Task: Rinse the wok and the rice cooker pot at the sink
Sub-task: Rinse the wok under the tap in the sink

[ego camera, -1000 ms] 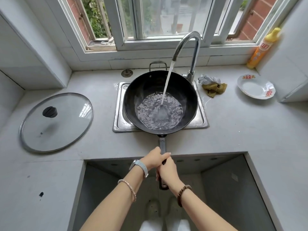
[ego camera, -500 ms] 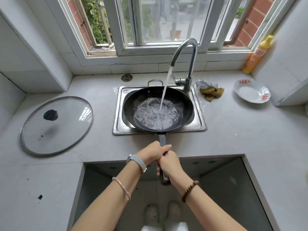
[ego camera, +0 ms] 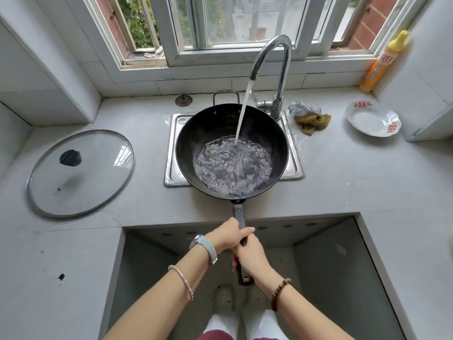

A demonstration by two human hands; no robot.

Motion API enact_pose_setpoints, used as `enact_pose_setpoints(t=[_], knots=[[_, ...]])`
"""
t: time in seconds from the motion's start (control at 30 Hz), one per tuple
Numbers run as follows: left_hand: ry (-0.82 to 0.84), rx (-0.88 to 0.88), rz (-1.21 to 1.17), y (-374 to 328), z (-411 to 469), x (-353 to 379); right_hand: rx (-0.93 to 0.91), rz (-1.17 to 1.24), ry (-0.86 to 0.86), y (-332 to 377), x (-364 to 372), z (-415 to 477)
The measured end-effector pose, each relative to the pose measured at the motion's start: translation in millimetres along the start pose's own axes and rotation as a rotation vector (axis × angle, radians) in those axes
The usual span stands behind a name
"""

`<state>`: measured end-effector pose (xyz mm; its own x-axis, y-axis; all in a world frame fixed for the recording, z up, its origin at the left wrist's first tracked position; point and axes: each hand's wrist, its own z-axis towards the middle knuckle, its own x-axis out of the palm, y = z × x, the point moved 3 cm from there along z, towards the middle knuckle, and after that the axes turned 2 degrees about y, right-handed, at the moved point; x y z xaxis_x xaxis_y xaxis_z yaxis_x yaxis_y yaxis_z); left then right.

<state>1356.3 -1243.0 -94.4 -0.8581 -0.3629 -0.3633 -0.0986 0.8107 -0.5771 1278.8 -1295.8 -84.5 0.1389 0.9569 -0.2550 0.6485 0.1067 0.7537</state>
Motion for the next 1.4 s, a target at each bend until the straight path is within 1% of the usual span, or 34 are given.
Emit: enact_pose_setpoints(t=[0.1,0.23,0.4,0.63,0.93,1.1,1.23,1.4], knots=[[-0.019,0.029,-0.034,-7,-2,-6,0.001,-0.002,-0.006,8,-5,0],[-0.063,0.038,-0.081,-21,-10,-22,-0.003,0.009,0.035,30,-14,3],[-0.087,0.025,-0.04,-34,-12,-37,-0.029,0.044,0.086,51,-21,1],[-0.071,0.022,-0.019,-31,-12,-28,-0.026,0.04,0.096,40,-20,1],[-0.037,0.032,-0.039,-20,-14,-12,0.0,0.009,0.059,16,-12,0],[-0.066,0.039,-0.051,-28,-19,-23,-0.002,0.003,0.072,31,-16,0],[-0.103,0.037,-0.018,-38,-25,-34,-0.018,0.005,0.106,50,-23,-5],[-0.106,0.028,-0.011,-45,-32,-38,-0.01,0.035,0.124,57,-24,-10]])
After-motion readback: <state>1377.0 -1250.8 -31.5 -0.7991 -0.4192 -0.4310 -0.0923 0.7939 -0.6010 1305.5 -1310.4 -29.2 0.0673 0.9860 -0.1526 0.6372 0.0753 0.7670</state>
